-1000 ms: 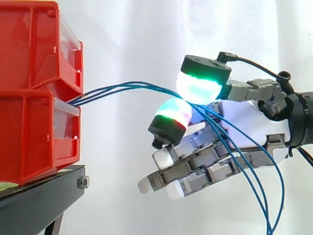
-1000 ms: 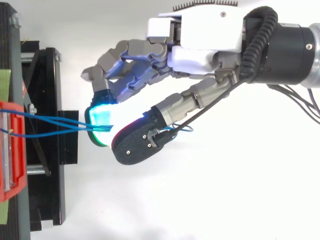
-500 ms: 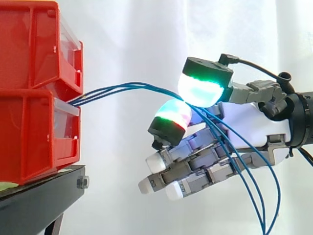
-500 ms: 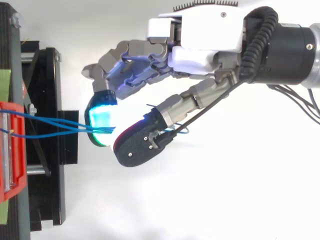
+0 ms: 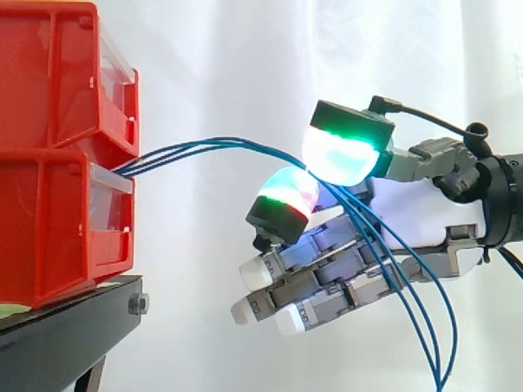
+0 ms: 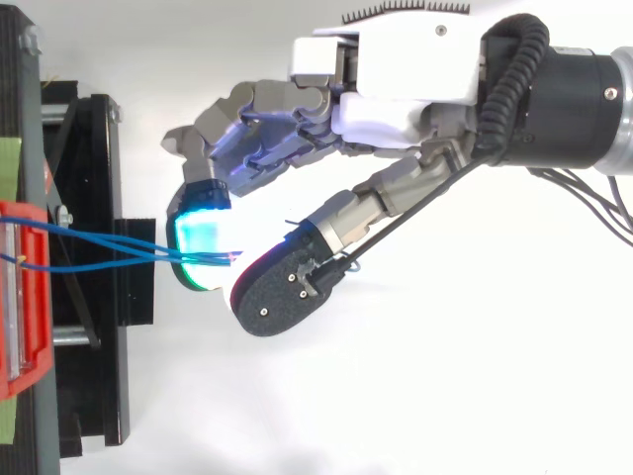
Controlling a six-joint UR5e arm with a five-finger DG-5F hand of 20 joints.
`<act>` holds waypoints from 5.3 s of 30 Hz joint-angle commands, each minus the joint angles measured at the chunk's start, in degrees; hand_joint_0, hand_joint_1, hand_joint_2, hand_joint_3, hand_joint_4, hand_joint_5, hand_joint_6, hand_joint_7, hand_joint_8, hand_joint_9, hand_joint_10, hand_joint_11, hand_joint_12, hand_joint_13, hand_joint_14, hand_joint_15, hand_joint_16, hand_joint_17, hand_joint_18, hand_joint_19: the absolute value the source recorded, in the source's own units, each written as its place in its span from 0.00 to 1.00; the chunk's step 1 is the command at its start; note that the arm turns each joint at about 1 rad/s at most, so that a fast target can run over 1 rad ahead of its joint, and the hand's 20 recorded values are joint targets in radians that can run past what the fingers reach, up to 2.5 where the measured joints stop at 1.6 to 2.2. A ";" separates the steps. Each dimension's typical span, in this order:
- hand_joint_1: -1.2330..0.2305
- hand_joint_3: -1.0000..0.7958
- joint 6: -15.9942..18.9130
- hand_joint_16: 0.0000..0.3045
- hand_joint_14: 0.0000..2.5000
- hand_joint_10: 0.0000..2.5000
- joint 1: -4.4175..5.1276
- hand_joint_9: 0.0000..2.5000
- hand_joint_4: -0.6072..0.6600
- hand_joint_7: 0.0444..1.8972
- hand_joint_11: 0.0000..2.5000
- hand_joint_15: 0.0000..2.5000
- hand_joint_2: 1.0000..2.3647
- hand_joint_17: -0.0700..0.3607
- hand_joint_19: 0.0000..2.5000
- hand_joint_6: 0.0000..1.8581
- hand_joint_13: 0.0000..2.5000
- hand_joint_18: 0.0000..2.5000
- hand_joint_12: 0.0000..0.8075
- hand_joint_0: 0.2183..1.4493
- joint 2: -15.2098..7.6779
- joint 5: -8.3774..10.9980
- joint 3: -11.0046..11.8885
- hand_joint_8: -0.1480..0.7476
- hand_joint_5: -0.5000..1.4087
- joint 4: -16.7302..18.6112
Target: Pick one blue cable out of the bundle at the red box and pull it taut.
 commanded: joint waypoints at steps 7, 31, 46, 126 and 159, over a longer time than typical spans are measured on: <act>0.38 0.34 0.00 0.19 0.00 0.00 0.02 0.23 0.57 0.54 0.17 0.00 0.01 0.46 0.08 0.49 0.04 0.11 0.46 0.34 -0.03 0.02 -0.03 0.48 0.17 0.00; 0.24 0.35 0.00 0.19 0.00 0.00 0.02 0.21 0.52 0.49 0.17 0.00 0.01 0.46 0.06 0.49 0.05 0.13 0.46 0.43 -0.03 0.02 0.06 0.46 0.15 0.00; 0.39 0.35 0.00 0.19 0.00 0.00 0.11 0.26 0.57 0.57 0.17 0.00 0.01 0.46 0.08 0.47 0.07 0.15 0.46 0.32 0.06 0.02 -0.03 0.49 0.18 -0.09; 0.22 0.37 0.18 0.18 0.00 0.00 0.11 0.22 0.41 0.51 0.15 0.00 0.01 0.45 0.08 0.48 0.06 0.14 0.44 0.48 0.06 0.02 0.32 0.43 0.15 -0.71; 0.19 0.42 0.00 0.18 0.00 0.00 0.11 0.15 0.48 0.46 0.14 0.00 0.01 0.45 0.08 0.49 0.03 0.10 0.45 0.51 -0.03 0.02 0.32 0.41 0.13 -0.71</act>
